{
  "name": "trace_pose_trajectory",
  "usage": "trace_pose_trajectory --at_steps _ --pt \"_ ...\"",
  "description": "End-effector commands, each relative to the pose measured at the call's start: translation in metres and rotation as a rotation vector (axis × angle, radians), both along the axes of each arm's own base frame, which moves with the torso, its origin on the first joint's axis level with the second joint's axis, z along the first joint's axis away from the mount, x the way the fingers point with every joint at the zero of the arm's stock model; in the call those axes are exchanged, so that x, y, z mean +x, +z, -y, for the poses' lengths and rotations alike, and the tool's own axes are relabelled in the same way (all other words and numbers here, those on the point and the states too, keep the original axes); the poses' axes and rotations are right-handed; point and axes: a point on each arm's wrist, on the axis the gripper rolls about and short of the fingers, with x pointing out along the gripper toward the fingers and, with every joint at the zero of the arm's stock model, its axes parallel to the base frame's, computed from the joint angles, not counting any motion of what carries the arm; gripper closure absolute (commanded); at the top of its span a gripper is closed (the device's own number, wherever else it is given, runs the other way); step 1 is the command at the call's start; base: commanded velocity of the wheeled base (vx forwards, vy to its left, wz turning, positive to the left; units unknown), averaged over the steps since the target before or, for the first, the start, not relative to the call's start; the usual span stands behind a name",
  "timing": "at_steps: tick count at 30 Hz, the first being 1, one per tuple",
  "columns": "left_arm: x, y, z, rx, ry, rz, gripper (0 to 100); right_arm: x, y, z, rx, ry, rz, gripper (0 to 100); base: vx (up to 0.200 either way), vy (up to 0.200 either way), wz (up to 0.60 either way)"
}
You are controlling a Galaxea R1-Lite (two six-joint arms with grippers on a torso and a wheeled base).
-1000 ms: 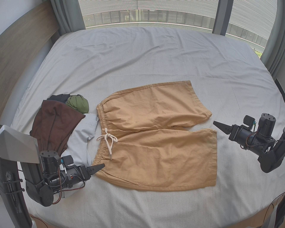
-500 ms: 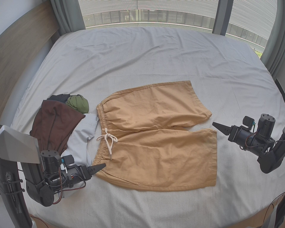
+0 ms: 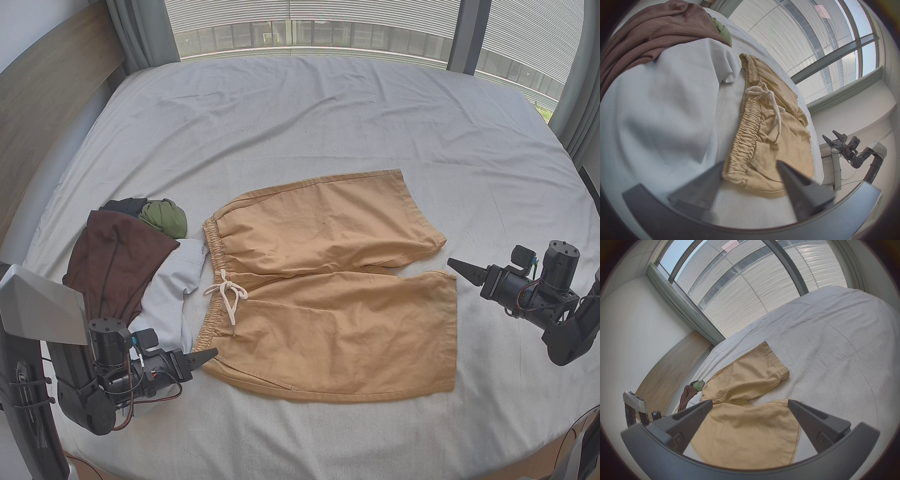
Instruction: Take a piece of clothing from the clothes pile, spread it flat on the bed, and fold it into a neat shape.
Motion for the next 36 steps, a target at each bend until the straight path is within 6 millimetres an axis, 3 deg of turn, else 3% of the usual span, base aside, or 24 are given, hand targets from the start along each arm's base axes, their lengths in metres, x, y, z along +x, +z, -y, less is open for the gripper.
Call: trace_pose_trajectory --at_steps 1,7,17,27,36 --pt "0.000 -0.002 0.000 0.002 0.001 -0.008 100 -0.002 -0.003 0.001 -0.004 -0.002 -0.015 0 0.000 0.000 0.00" --pt "0.001 -0.002 -0.001 0.002 0.002 -0.004 100 -0.010 -0.012 0.003 -0.027 -0.003 -0.055 0 0.000 0.000 0.00" --pt "0.000 -0.001 0.000 0.003 -0.002 -0.001 100 -0.040 -0.048 0.008 -0.198 0.040 -0.231 0 0.000 0.000 0.00" --pt "0.000 -0.002 0.000 0.003 -0.002 -0.003 100 -0.062 -0.067 0.010 -0.255 0.078 -0.366 0 0.000 0.000 0.00" --pt "0.000 -0.002 0.000 0.005 -0.003 -0.004 100 -0.065 -0.088 0.007 -0.250 0.118 -0.482 0 0.000 0.000 0.00"
